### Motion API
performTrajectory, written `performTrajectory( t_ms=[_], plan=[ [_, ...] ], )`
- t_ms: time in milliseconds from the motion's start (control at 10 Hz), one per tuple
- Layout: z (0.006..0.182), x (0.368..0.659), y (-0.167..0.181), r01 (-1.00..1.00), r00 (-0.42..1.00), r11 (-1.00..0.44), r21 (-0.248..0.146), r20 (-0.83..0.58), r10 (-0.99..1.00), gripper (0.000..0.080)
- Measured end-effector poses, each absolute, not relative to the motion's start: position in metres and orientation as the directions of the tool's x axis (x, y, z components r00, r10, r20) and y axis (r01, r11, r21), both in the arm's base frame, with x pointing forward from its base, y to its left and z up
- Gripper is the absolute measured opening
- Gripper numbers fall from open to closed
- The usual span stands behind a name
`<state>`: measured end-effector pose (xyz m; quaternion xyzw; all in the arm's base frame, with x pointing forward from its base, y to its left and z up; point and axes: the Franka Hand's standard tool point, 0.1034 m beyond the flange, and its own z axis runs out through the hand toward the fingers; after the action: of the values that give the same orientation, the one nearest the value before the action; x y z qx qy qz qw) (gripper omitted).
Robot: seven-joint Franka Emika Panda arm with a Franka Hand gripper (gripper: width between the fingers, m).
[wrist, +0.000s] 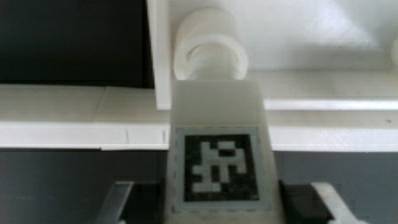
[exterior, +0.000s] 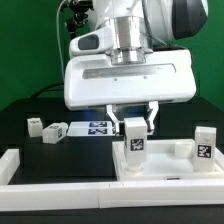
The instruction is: Assemble square table
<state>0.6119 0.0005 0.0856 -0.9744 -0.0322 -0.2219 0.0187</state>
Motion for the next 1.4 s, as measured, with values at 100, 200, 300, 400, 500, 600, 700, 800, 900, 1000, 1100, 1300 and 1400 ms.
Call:
performTrajectory(
  t_ms=[100, 200, 300, 400, 500, 600, 700, 800, 900, 1000, 1100, 1300, 1400],
  plan=[
    [0.0828, 0.6102, -0.0001, 0.070, 0.901, -0.997, -0.022, 0.430, 0.054, 0.0291],
    [0.0804, 0.6089, -0.0008, 0.068, 0.901, -0.998, -0.018, 0.431, 0.054, 0.0291],
    [0.0797, 0.6093, -0.0012, 0.066, 0.895, -0.998, -0.011, 0.443, 0.054, 0.0291],
    [0.0795, 0.6107, -0.0012, 0.061, 0.884, -0.998, 0.001, 0.463, 0.055, 0.0291],
    [0.0779, 0.6119, -0.0004, 0.052, 0.872, -0.999, 0.013, 0.487, 0.051, 0.0291],
    [0.0781, 0.6124, -0.0011, 0.051, 0.871, -0.999, 0.014, 0.489, 0.051, 0.0291],
    [0.0779, 0.6123, -0.0013, 0.051, 0.871, -0.999, 0.014, 0.488, 0.051, 0.0291],
    [0.0778, 0.6122, -0.0014, 0.050, 0.871, -0.999, 0.014, 0.488, 0.051, 0.0471],
    [0.0777, 0.6122, -0.0015, 0.050, 0.871, -0.999, 0.014, 0.488, 0.051, 0.0593],
    [0.0775, 0.6121, -0.0015, 0.050, 0.871, -0.999, 0.014, 0.488, 0.051, 0.0593],
    [0.0775, 0.6121, -0.0015, 0.050, 0.872, -0.999, 0.014, 0.488, 0.051, 0.0638],
    [0.0774, 0.6120, -0.0015, 0.050, 0.872, -0.999, 0.014, 0.488, 0.051, 0.0647],
    [0.0773, 0.6120, -0.0016, 0.050, 0.872, -0.999, 0.014, 0.487, 0.051, 0.0647]
  ],
)
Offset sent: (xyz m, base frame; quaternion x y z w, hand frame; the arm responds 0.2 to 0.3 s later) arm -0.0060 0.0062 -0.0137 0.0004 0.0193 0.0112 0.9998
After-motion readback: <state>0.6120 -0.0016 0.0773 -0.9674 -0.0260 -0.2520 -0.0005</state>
